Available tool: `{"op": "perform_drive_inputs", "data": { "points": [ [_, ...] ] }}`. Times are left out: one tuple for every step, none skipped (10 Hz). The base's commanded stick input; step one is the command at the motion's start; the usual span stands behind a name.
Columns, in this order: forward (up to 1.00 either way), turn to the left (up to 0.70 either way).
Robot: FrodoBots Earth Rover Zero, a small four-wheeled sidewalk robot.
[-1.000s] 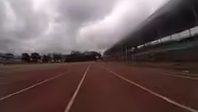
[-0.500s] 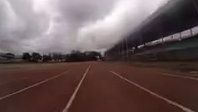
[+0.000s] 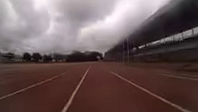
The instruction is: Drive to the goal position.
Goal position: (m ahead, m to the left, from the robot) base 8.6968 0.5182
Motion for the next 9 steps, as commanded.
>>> {"op": "perform_drive_inputs", "data": {
  "points": [
    [0.70,0.00],
    [0.70,0.00],
    [0.70,0.00],
    [0.70,0.00],
    [0.70,0.00],
    [0.70,0.00],
    [0.70,0.00],
    [0.70,0.00],
    [0.70,0.00]
  ]
}}
